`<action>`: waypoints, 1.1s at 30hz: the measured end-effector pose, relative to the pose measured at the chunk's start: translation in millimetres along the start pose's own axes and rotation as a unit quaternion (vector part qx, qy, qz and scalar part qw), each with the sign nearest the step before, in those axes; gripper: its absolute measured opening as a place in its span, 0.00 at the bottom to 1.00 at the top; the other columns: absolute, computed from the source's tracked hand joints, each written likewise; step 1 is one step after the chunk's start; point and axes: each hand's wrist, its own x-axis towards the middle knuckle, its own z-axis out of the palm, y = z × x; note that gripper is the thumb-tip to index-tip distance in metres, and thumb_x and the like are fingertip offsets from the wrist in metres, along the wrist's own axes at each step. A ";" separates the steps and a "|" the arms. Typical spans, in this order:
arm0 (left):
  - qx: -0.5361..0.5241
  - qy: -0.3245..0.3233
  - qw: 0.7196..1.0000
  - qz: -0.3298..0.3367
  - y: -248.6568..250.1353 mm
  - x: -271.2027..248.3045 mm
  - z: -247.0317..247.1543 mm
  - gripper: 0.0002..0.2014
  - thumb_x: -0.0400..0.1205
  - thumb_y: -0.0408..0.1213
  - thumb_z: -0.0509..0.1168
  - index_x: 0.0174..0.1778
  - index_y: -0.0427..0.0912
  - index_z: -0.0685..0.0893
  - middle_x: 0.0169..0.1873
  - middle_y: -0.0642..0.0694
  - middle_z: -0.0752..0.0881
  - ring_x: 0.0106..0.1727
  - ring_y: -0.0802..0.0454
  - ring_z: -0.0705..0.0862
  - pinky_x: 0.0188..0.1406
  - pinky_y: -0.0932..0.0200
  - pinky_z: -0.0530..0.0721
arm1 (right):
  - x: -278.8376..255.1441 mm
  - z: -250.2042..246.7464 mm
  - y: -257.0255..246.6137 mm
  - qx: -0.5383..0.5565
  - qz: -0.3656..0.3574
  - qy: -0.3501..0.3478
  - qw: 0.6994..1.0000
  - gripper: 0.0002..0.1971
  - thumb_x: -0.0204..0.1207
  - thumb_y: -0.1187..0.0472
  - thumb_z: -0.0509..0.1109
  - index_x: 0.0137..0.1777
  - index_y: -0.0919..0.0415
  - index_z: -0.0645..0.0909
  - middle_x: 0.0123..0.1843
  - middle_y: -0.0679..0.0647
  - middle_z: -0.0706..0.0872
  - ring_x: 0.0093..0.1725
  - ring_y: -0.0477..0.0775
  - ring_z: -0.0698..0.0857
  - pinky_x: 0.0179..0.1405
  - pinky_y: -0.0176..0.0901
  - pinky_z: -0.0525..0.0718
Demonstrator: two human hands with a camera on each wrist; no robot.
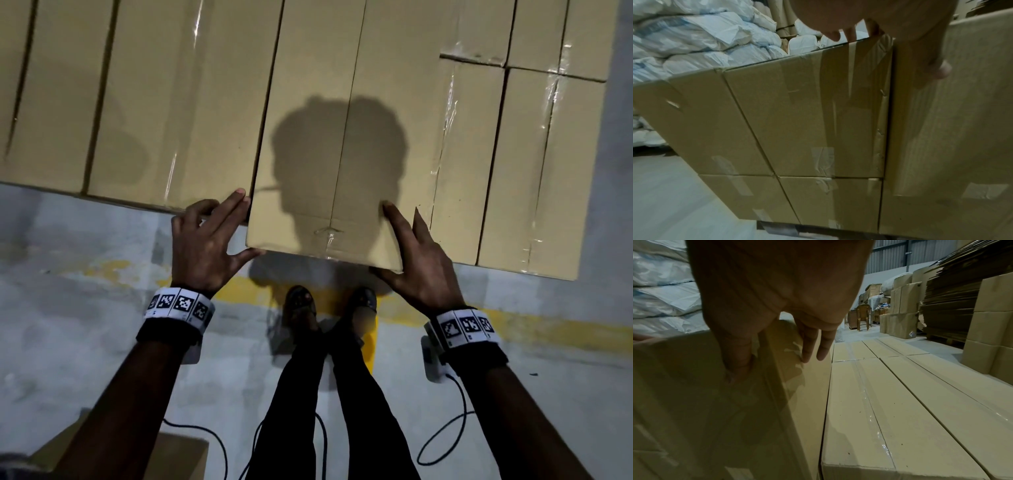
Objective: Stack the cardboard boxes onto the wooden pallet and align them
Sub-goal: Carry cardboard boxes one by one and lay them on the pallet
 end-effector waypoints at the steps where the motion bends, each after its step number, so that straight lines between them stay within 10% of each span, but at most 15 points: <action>1: 0.000 0.005 1.000 0.004 -2.4 1.1 0.1 0.41 0.74 0.63 0.79 0.80 0.48 0.80 0.82 0.56 0.76 0.66 0.38 0.79 0.55 0.41 0.75 | 2.5 -0.7 0.3 -0.001 0.002 0.001 1.000 0.59 0.72 0.48 0.84 0.88 0.28 0.42 0.92 0.63 0.55 0.70 0.75 0.82 0.59 0.60 0.85; 23: -0.096 0.091 0.991 0.001 -6.3 13.0 6.1 0.14 0.84 0.42 0.76 0.65 0.44 0.92 0.69 0.53 0.87 0.54 0.39 0.81 0.53 0.44 0.84 | 30.3 -13.3 1.6 0.011 0.006 0.027 1.000 0.60 0.69 0.50 0.85 0.89 0.29 0.44 0.91 0.60 0.59 0.85 0.71 0.68 0.70 0.67 0.80; 33: -0.064 0.060 0.996 0.026 -11.3 12.0 9.7 0.16 0.88 0.45 0.72 0.71 0.46 0.89 0.76 0.53 0.83 0.57 0.35 0.81 0.59 0.54 0.78 | 28.7 -10.6 2.5 0.045 -0.020 0.034 0.998 0.60 0.70 0.54 0.84 0.91 0.36 0.45 0.76 0.62 0.83 0.65 0.76 0.84 0.59 0.61 0.85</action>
